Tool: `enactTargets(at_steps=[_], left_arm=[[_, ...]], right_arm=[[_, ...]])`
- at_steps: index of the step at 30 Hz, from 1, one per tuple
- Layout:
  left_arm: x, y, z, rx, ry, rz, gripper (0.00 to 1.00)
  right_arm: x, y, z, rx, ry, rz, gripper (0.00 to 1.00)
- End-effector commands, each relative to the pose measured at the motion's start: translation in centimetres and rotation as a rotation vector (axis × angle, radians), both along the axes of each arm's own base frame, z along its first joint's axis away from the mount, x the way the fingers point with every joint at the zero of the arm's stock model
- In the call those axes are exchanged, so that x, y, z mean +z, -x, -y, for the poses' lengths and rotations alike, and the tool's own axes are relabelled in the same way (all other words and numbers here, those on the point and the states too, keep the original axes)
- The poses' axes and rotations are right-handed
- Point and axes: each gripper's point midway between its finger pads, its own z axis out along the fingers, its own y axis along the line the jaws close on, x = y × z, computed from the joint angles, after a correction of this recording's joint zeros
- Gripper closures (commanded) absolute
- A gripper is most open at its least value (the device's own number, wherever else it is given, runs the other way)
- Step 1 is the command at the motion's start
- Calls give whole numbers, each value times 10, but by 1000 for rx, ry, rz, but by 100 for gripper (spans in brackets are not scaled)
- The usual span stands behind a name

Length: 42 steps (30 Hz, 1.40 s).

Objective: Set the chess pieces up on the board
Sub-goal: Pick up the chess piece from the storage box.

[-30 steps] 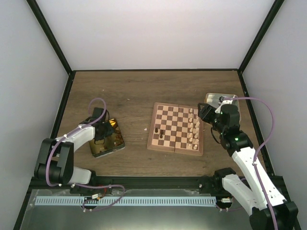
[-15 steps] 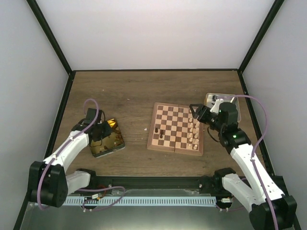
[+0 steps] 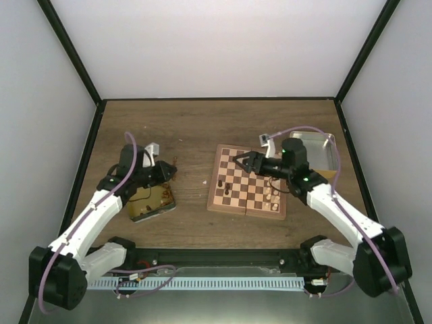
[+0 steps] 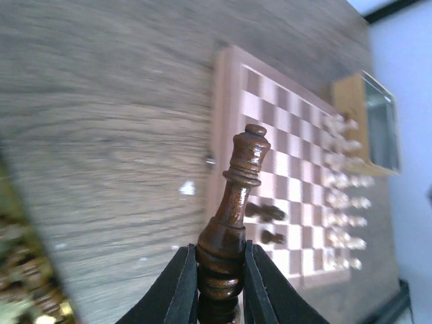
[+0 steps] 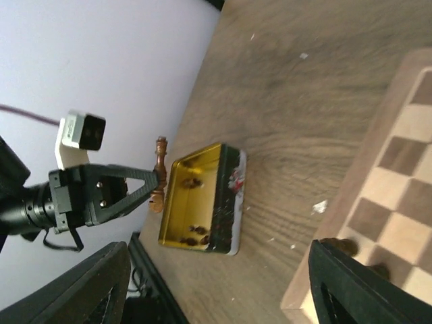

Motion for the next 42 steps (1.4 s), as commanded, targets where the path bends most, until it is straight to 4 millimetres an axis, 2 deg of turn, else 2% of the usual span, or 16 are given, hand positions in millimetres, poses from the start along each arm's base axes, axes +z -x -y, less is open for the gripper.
enactTargets(at_steps=[1, 7, 13, 17, 21, 27, 37, 42], left_arm=[[37, -2, 50, -200, 96, 135, 90], [56, 1, 104, -410, 87, 254, 90], [74, 0, 137, -553, 96, 369, 91], [81, 4, 154, -634, 133, 414, 91], [85, 7, 161, -683, 143, 447, 91], [88, 14, 162, -734, 138, 480, 91], [97, 6, 161, -738, 71, 509, 91], [96, 8, 161, -754, 62, 488, 91]], right_arm=[[36, 5, -39, 174, -101, 71, 26], [48, -1, -58, 270, -134, 70, 29], [52, -17, -55, 209, -42, 63, 34], [51, -15, -56, 234, -29, 56, 37], [53, -8, -61, 299, -38, 51, 39], [49, -5, -60, 306, -27, 43, 41], [55, 4, -64, 362, -66, 38, 65], [57, 4, -63, 350, -72, 41, 67]])
